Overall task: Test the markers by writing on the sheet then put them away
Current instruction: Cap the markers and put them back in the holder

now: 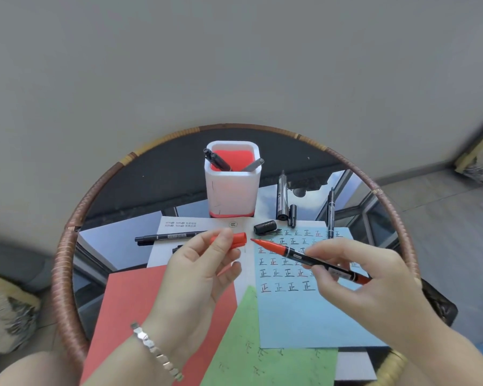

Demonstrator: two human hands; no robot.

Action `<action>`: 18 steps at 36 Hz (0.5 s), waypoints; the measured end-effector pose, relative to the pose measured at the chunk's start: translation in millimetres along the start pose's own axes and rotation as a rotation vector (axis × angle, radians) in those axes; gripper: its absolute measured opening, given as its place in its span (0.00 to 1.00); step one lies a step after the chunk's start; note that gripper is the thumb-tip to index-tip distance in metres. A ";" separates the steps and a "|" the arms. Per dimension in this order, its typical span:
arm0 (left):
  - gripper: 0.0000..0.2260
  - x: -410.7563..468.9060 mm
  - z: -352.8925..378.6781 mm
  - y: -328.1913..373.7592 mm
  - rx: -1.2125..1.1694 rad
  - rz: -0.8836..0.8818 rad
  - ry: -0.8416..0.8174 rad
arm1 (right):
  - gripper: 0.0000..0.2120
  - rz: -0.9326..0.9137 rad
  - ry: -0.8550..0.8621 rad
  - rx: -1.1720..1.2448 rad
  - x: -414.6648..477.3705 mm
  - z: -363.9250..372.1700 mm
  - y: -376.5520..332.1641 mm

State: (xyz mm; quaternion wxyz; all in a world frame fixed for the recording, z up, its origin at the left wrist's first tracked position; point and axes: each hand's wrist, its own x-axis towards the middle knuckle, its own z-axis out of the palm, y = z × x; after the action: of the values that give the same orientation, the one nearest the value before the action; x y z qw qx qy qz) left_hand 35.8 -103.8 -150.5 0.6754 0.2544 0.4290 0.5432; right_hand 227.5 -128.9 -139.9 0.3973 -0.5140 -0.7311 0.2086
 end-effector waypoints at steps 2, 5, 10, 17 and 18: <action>0.13 -1.1 0.9 -1.1 0.021 -0.001 -0.005 | 0.08 -0.003 -0.002 -0.010 0.2 0.1 0.4; 0.14 -2.5 2.5 -2.3 0.101 0.016 -0.013 | 0.10 -0.013 -0.011 -0.021 0.1 -0.2 1.0; 0.09 -5.1 6.6 -0.5 0.304 0.087 -0.059 | 0.10 -0.053 -0.029 -0.021 -0.6 -1.3 2.1; 0.09 -8.8 15.8 0.6 0.388 0.118 -0.158 | 0.10 -0.157 -0.006 0.023 -0.8 1.3 3.2; 0.08 -8.7 17.0 0.5 0.377 0.126 -0.167 | 0.11 -0.153 0.008 0.046 -1.5 2.1 2.4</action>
State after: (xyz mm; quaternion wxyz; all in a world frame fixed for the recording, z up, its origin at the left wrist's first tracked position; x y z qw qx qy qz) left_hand 49.8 -109.8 -138.9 0.6137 0.4466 0.4489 0.4716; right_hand 227.5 -129.2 -143.4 0.4266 -0.4482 -0.7617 0.1922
